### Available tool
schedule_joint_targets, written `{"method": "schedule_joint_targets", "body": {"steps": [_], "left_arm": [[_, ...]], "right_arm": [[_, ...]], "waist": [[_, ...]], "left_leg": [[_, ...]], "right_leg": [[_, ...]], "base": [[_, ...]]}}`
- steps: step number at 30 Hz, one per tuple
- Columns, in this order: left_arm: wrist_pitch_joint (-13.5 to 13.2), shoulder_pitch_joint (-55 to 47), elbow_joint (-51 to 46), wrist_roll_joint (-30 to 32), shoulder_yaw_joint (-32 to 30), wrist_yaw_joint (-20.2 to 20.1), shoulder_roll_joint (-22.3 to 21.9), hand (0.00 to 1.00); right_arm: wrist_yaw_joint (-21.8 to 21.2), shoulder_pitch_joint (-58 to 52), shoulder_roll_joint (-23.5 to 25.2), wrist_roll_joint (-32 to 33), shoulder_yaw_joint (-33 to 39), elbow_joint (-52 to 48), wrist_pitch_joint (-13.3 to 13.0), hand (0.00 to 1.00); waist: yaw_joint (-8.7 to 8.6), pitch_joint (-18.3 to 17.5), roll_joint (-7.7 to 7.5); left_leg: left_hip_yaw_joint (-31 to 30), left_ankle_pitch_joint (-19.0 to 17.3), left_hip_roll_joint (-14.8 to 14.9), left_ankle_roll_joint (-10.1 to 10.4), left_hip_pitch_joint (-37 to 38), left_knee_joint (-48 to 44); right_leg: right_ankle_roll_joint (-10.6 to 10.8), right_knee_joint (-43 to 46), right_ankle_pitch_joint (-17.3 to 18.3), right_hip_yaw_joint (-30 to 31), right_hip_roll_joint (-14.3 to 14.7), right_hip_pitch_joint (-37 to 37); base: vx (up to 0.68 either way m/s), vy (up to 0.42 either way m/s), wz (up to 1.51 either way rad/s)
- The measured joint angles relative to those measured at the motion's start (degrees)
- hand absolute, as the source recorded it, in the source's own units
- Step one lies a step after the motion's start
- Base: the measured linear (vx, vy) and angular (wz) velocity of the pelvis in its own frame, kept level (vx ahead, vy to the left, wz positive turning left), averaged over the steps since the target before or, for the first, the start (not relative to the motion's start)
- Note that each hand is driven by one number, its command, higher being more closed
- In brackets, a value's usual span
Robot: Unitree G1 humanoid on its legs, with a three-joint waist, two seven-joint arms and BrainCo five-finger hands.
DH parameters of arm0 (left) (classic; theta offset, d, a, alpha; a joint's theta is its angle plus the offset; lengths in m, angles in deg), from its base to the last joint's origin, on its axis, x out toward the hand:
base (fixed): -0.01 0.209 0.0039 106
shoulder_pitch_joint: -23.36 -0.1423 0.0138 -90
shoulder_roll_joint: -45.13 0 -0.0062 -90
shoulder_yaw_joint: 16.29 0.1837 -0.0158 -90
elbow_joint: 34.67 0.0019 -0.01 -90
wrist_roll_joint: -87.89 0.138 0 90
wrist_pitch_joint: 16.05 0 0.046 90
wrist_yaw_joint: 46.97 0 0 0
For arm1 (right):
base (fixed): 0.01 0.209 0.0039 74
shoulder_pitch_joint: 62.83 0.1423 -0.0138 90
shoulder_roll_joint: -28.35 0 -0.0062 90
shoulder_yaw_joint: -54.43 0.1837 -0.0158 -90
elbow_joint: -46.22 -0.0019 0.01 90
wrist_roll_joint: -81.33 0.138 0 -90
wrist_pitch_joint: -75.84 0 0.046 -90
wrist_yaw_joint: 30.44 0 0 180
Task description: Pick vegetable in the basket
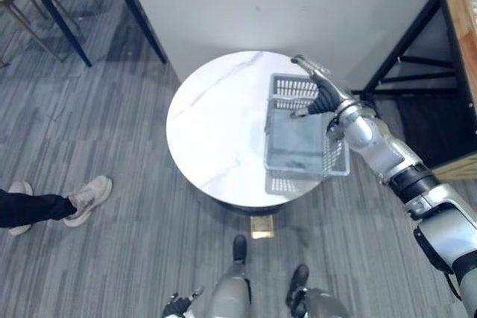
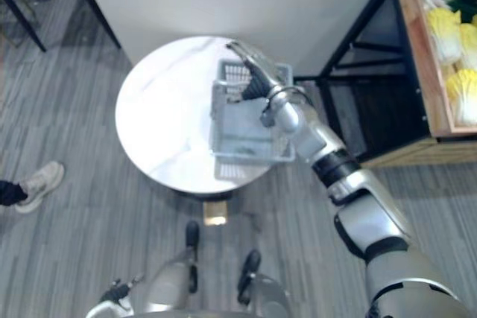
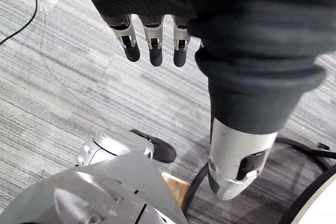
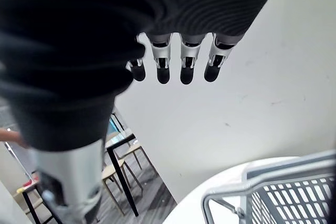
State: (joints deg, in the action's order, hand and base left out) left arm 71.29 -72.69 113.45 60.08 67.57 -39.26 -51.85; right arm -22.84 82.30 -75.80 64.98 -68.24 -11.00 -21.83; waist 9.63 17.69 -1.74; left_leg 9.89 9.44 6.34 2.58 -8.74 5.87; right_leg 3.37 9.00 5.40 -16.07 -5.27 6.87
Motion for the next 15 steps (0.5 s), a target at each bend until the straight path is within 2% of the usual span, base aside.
{"method": "schedule_joint_targets", "body": {"steps": [3, 7, 9, 15], "left_arm": [[-0.6, 0.1, -0.1, 0.3, 0.0, 0.0, 0.1, 0.0], [-0.6, 0.3, -1.4, 1.3, 0.0, 0.0, 0.1, 0.0], [-0.7, 0.8, -1.6, 1.2, 0.3, -0.1, 0.1, 0.0], [-1.2, 2.0, -2.2, 0.9, 1.4, 0.0, 0.1, 0.0]], "right_arm": [[-0.7, 1.8, 0.0, -0.1, -0.8, 3.0, 2.1, 0.0], [-0.7, 5.8, 0.1, -0.1, -1.6, 7.0, 2.5, 0.0], [-0.7, 6.4, 0.1, -0.3, -1.7, 8.8, 2.5, 0.0], [-0.6, 10.4, 0.1, -2.0, -2.2, 9.4, 3.8, 0.0]], "waist": [[0.14, 0.9, -0.19], [0.58, 2.8, -0.29], [1.46, 3.1, -0.34], [1.52, 4.4, -0.47]], "left_leg": [[-0.8, 0.2, 0.3, 0.1, -1.0, 0.0], [-0.8, 0.9, 1.0, 0.4, -2.3, 0.0], [-0.7, 1.1, 1.3, 0.5, -2.3, 0.0], [-0.3, 1.3, 1.5, 0.6, -3.4, -0.1]], "right_leg": [[-0.1, 0.0, -0.1, -0.3, 0.4, 0.9], [-0.7, -0.2, -0.7, -0.2, 1.1, 2.1], [-0.8, -0.4, -0.8, -0.1, 1.4, 2.1], [-1.0, -0.2, -0.9, 0.3, 1.7, 3.6]], "base": [[-0.02, -0.009, 0.05], [-0.01, -0.021, -0.04], [0.01, -0.038, -0.05], [0.01, -0.012, -0.04]]}}
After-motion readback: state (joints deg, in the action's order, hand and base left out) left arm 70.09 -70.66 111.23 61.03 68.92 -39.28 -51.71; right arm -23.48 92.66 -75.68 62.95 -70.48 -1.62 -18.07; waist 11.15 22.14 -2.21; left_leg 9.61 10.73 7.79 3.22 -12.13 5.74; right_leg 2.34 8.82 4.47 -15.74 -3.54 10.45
